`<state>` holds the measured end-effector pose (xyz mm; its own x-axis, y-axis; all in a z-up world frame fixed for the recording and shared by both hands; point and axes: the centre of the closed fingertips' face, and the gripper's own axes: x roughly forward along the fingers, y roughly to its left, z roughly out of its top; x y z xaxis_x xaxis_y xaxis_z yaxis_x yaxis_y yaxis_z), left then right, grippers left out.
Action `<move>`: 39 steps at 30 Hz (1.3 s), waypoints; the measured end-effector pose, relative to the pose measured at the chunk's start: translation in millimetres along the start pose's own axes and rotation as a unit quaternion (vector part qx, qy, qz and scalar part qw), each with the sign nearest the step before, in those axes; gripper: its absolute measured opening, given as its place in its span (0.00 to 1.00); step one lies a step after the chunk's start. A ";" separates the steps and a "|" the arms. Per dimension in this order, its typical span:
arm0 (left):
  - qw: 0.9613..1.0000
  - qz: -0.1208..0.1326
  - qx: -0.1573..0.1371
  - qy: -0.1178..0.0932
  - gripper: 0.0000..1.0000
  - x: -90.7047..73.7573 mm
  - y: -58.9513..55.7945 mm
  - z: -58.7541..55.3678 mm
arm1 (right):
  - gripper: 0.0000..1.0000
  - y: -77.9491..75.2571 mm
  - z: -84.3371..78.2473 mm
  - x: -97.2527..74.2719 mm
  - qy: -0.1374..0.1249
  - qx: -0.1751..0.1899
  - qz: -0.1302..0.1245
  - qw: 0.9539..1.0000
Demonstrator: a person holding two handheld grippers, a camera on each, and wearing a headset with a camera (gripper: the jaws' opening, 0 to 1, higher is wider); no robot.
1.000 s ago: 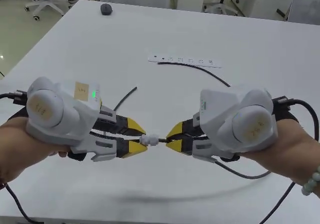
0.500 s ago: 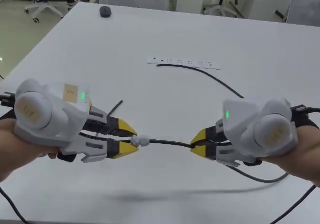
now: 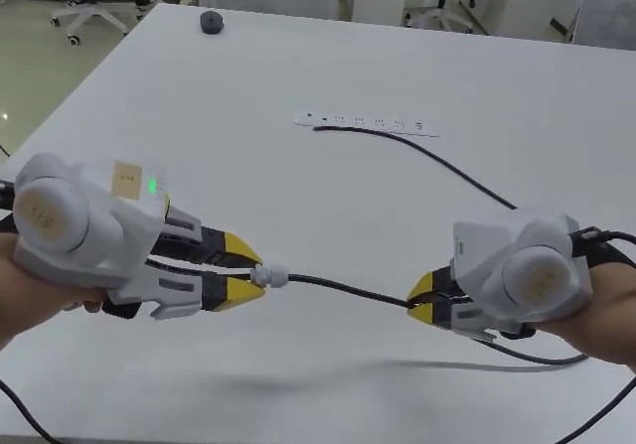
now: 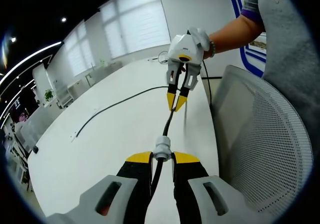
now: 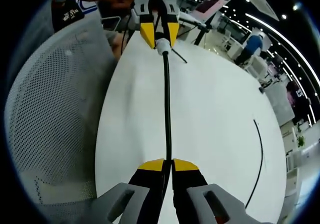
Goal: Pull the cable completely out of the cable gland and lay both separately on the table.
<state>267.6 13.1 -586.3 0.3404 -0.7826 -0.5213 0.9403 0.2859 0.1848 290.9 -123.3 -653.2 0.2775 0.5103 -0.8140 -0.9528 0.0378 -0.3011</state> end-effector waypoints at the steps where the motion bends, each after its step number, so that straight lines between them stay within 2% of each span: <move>1: 1.000 0.000 0.001 0.000 0.15 0.0 -0.2 -0.2 | 0.00 1.0 -0.7 0.0 0.001 0.001 0.002 1.000; 9: 1.000 -0.003 0.000 0.002 0.15 2.8 -4.0 0.2 | 0.00 2.6 -3.7 -0.5 0.003 0.008 0.001 1.000; 17: 1.000 0.001 -0.009 0.003 0.15 4.9 -3.6 0.1 | 0.00 2.4 -3.9 -3.9 -0.001 0.031 -0.003 1.000; 19: 1.000 0.002 -0.011 0.005 0.15 5.5 -2.8 -0.5 | 0.02 3.8 4.4 -5.9 -0.019 0.048 0.001 0.999; 20: 1.000 0.002 -0.011 0.007 0.15 6.1 -2.7 -0.7 | 0.05 2.0 8.2 -7.3 -0.023 0.046 -0.005 0.999; 24: 1.000 0.003 -0.013 0.011 0.15 9.0 -3.0 -1.1 | 0.08 3.4 32.7 -12.0 -0.054 0.049 -0.003 0.997; 26: 1.000 0.002 -0.014 0.011 0.15 9.9 -3.6 -0.3 | 0.08 2.8 52.6 -15.8 -0.076 0.041 -0.009 0.996; 29: 1.000 0.001 -0.013 0.010 0.15 11.4 -4.9 1.7 | 0.08 6.6 87.3 -20.1 -0.120 0.048 -0.002 0.992; 34: 1.000 -0.003 -0.008 0.010 0.15 14.4 -8.6 5.1 | 0.08 12.2 113.0 -12.7 -0.128 0.022 -0.001 0.991; 39: 1.000 -0.007 -0.003 0.010 0.15 16.2 -11.6 8.1 | 0.07 13.2 119.7 -3.5 -0.121 0.004 0.004 0.993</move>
<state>262.3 -7.4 -590.2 0.3267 -0.7759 -0.5397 0.9450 0.2779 0.1724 262.6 -21.8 -594.8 0.2328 0.7024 -0.6727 -0.9562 0.0392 -0.2900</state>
